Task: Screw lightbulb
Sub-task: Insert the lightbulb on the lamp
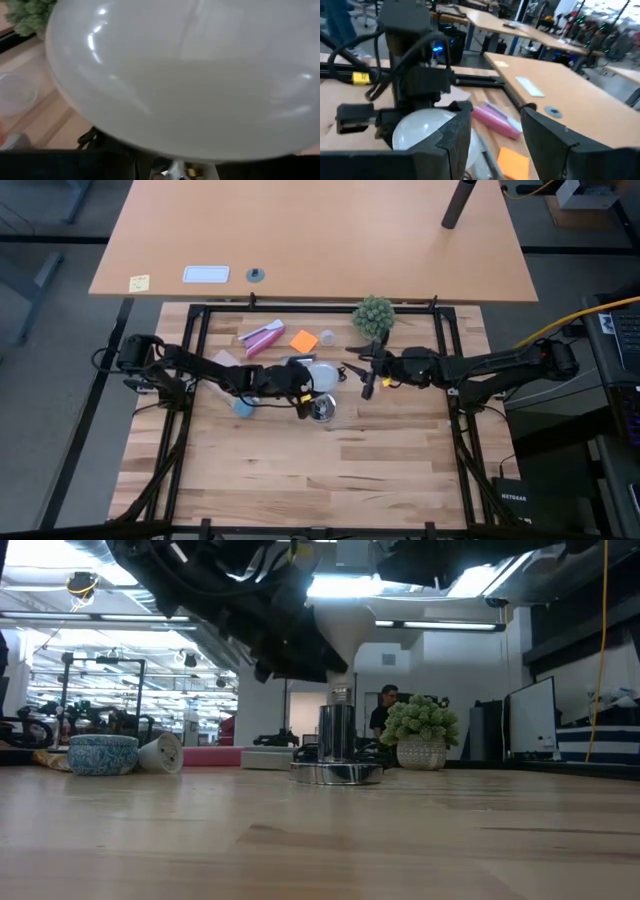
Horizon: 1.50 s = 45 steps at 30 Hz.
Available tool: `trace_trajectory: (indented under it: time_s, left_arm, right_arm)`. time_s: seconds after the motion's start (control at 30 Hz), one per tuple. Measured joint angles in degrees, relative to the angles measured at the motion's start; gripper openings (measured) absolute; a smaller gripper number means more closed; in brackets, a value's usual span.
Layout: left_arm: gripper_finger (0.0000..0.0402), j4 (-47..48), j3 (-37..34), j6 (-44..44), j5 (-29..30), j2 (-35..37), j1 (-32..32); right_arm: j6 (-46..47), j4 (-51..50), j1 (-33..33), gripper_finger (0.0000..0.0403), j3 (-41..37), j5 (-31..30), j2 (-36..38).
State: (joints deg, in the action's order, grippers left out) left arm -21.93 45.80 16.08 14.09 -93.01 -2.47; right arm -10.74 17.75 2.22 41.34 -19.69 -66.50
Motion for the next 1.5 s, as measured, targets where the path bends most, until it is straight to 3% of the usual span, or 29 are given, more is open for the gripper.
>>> trace_trajectory:
  time_s: [0.6, 0.8, 1.1, 1.5]
  left_arm:
    - [0.0155, 1.0, 0.0, -1.6, 0.0, 0.0, -3.2]
    - [0.0155, 2.0, 0.0, -2.0, 2.3, -0.5, -3.2]
    - [0.0155, 1.0, 0.1, -1.6, 2.9, -3.7, -3.2]
    - [0.0155, 1.6, 0.1, -1.5, 3.5, -3.9, -4.4]
  right_arm:
    - [3.7, -4.8, 0.0, 0.0179, 0.0, -0.1, 0.0]
    - [3.7, -4.7, 0.0, 0.0179, 0.0, 4.5, 0.0]
    - [6.0, -4.7, 0.0, 0.0179, 0.0, 4.8, -0.2]
    - [12.0, -3.7, 0.0, 0.0179, -0.1, 9.2, -9.8]
